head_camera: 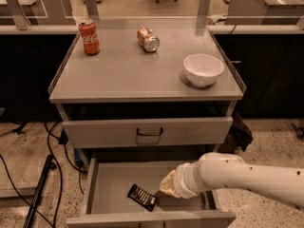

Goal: Pick rxbar chocolate from middle drawer and place on counter

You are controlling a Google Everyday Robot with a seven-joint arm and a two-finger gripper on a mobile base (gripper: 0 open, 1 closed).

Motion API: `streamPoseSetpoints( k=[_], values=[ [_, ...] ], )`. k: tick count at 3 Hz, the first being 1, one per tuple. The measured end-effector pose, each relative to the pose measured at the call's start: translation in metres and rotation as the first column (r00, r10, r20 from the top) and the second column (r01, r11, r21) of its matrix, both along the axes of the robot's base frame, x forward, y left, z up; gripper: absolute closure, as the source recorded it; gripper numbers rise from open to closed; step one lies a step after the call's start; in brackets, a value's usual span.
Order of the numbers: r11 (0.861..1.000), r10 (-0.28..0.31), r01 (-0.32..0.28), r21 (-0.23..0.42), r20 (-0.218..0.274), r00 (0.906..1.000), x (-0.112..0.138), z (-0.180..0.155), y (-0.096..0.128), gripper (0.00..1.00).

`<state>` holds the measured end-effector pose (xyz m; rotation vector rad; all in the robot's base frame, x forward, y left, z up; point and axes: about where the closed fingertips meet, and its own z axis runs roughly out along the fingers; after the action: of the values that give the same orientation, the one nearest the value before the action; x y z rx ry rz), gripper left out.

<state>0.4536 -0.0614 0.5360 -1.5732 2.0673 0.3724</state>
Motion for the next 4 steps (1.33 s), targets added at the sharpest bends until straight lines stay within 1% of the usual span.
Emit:
streamPoseSetpoints(
  k=[1, 2, 3, 4],
  values=[
    [0.999, 0.013, -0.013, 0.043, 0.002, 0.9999, 0.005, -0.021, 0.016, 1.0],
    [0.996, 0.035, -0.034, 0.077, -0.013, 0.9993, 0.008, -0.04, 0.035, 0.81],
    [0.993, 0.062, -0.058, 0.103, -0.029, 0.9977, 0.01, -0.056, 0.055, 0.58],
    [0.99, 0.078, -0.072, 0.119, -0.044, 0.996, 0.012, -0.069, 0.068, 0.53]
  ],
)
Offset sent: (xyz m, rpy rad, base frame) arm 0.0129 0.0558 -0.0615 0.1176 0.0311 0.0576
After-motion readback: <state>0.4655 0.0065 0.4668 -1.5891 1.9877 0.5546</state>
